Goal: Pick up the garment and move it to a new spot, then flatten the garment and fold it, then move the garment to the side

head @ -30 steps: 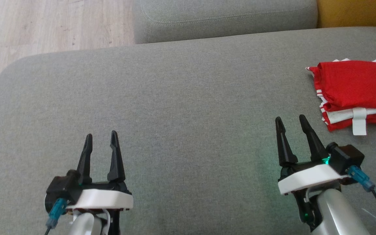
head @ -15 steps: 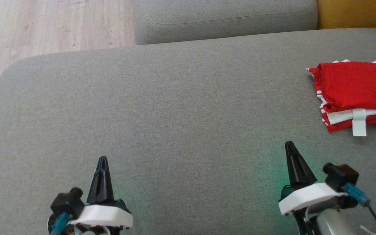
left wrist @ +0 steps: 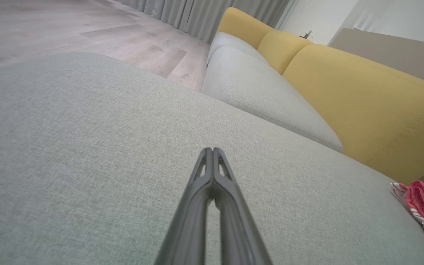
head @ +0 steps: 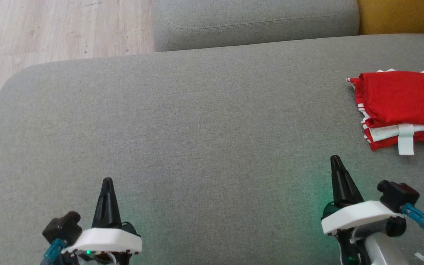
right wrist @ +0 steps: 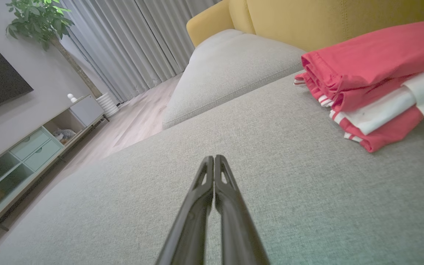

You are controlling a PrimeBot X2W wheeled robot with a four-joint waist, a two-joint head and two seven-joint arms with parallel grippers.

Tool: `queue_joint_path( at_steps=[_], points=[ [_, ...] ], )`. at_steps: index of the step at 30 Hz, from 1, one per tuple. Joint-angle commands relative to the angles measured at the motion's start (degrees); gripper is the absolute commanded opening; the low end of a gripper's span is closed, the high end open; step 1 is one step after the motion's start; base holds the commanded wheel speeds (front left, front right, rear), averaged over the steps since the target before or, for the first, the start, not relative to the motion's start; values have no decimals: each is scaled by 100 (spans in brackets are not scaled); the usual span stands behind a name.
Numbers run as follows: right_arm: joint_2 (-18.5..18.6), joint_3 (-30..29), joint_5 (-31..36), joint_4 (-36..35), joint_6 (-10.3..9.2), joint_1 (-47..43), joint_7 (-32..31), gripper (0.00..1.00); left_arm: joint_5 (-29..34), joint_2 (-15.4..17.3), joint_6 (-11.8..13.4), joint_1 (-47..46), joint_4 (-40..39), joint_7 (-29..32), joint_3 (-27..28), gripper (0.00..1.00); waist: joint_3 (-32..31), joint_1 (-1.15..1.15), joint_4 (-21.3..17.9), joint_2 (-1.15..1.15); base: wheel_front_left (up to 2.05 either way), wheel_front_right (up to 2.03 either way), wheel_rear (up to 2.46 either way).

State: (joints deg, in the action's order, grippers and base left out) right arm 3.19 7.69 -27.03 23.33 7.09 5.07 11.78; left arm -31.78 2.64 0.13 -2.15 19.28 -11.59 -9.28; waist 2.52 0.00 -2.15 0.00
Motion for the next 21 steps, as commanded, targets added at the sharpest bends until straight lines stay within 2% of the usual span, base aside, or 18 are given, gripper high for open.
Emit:
queue_joint_path(
  at_steps=[1,21],
  points=[
    [58,-34,-165,-212,6,218,-21,0,-130,8,-42,-262,-212,30,91,0,-3,0,3,0,0,0,0],
    [94,-225,-1436,-354,13,192,-307,0,-1260,15,-179,-288,-272,365,370,0,-47,0,43,0,0,0,0]
  ],
)
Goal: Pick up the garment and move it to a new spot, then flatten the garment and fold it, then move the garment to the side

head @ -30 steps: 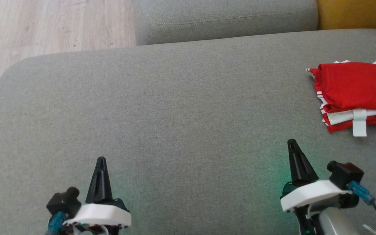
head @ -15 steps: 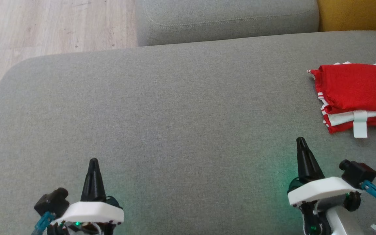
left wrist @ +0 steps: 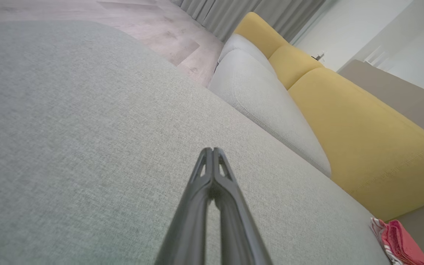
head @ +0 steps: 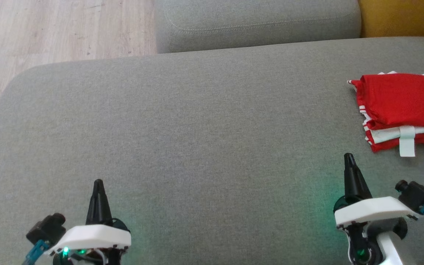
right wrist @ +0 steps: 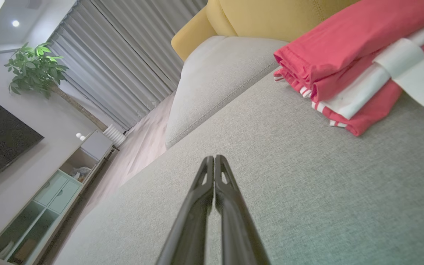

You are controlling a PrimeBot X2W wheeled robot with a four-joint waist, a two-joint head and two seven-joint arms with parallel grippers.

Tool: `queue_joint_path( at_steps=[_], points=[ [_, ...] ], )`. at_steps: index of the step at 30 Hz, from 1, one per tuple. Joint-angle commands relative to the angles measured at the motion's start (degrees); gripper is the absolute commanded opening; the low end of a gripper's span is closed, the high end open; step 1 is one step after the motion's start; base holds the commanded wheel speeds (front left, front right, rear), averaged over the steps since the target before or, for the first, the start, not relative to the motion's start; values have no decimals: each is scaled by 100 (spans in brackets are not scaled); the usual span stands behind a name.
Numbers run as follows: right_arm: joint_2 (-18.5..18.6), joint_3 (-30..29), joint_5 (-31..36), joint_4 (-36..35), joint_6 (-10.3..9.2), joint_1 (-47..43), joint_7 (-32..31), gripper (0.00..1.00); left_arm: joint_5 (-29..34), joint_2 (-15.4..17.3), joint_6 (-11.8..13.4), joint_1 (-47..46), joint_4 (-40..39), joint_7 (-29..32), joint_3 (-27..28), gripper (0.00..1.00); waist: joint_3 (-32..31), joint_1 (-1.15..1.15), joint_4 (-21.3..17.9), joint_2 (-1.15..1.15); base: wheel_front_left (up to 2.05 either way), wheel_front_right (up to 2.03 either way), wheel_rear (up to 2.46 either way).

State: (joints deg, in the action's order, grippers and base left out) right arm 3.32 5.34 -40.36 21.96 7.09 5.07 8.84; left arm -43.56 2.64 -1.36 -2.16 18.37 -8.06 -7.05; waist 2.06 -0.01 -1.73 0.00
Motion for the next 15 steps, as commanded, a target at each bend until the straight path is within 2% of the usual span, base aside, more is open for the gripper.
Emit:
queue_joint_path(
  at_steps=[1,15],
  points=[
    [82,-1,-165,-223,13,192,-27,0,-137,15,-37,-289,-184,29,160,0,-3,0,3,0,0,0,0],
    [95,-151,-1040,-321,17,174,-240,0,-926,19,-133,-308,-226,265,358,0,-34,0,31,0,0,0,0]
  ],
)
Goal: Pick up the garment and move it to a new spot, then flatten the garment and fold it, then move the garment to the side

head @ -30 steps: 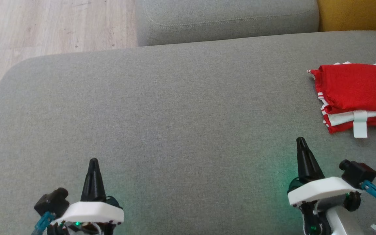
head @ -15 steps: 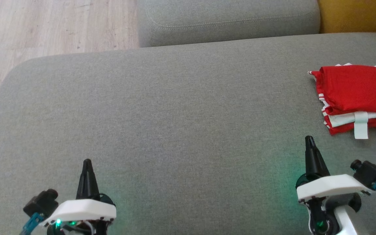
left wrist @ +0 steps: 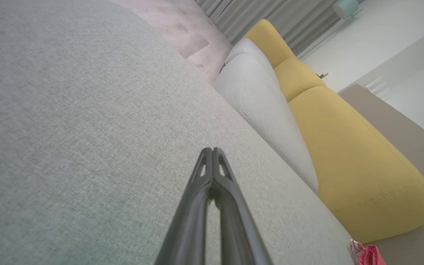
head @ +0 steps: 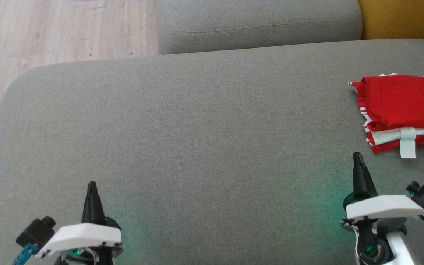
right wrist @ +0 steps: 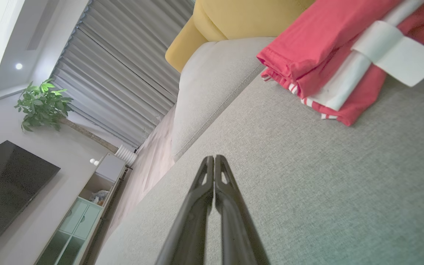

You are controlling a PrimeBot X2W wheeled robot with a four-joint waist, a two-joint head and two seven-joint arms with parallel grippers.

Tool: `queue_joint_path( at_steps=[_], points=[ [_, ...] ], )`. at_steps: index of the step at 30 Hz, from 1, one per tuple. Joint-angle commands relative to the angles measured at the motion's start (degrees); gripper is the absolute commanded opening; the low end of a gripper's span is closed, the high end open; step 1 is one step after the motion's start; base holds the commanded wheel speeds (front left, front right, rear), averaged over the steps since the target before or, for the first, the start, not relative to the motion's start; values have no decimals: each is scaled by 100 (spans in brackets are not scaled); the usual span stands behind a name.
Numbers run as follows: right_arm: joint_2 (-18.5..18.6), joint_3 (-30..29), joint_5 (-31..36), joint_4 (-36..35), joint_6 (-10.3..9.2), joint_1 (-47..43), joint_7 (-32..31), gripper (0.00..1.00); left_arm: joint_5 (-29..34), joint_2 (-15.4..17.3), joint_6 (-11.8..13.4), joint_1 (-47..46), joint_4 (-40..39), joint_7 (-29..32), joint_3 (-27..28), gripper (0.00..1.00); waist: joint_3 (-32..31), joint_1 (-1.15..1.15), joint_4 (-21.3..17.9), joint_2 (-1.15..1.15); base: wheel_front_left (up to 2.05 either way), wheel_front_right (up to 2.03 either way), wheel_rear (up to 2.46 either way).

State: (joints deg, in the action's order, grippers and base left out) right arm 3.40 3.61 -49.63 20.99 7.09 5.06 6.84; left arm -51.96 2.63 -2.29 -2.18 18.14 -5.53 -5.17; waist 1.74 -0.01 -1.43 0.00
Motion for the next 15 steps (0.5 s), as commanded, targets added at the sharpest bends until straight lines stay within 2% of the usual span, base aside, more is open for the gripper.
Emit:
queue_joint_path(
  at_steps=[1,15],
  points=[
    [88,11,-175,-231,18,173,-55,0,-142,20,-47,-307,-206,29,184,0,-3,0,3,0,0,0,0],
    [93,-149,-1042,-328,22,157,-277,0,-931,23,-143,-326,-247,265,382,0,-34,0,31,0,0,0,0]
  ],
)
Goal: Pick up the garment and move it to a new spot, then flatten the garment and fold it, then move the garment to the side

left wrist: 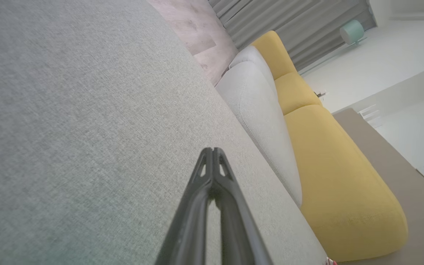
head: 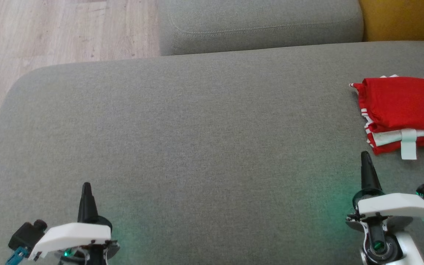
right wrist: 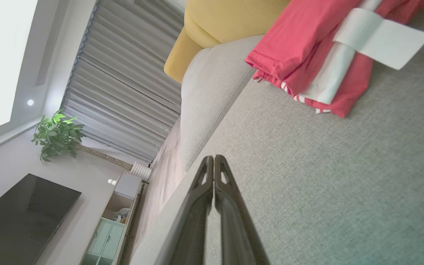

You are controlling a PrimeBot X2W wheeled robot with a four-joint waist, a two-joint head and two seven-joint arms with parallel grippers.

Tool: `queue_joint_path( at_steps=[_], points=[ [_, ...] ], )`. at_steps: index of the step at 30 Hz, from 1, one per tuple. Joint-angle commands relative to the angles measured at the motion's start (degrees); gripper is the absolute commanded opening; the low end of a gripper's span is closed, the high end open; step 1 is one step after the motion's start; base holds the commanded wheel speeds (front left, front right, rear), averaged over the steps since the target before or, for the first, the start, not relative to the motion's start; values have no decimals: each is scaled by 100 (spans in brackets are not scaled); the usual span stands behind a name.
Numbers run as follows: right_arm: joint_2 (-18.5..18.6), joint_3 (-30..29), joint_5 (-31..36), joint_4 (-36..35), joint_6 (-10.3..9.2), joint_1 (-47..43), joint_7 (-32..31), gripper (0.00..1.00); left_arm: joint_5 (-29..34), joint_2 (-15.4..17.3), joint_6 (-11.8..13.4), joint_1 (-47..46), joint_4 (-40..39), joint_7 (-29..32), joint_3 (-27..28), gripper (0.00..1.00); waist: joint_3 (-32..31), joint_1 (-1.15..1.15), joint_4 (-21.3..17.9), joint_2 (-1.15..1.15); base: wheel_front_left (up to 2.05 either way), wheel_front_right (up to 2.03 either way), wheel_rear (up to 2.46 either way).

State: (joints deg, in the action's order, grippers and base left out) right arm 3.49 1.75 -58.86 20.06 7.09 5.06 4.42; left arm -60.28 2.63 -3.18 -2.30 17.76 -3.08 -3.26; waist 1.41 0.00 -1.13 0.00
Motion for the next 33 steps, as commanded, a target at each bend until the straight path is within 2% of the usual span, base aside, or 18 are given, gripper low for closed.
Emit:
queue_joint_path(
  at_steps=[1,33],
  points=[
    [84,24,-181,-242,23,156,-51,0,-156,24,-61,-315,-211,37,205,0,-3,0,3,0,0,0,0],
    [78,-370,-2138,-462,33,120,-579,0,-1955,29,-280,-359,-305,580,660,0,-74,0,68,0,0,0,0]
  ],
)
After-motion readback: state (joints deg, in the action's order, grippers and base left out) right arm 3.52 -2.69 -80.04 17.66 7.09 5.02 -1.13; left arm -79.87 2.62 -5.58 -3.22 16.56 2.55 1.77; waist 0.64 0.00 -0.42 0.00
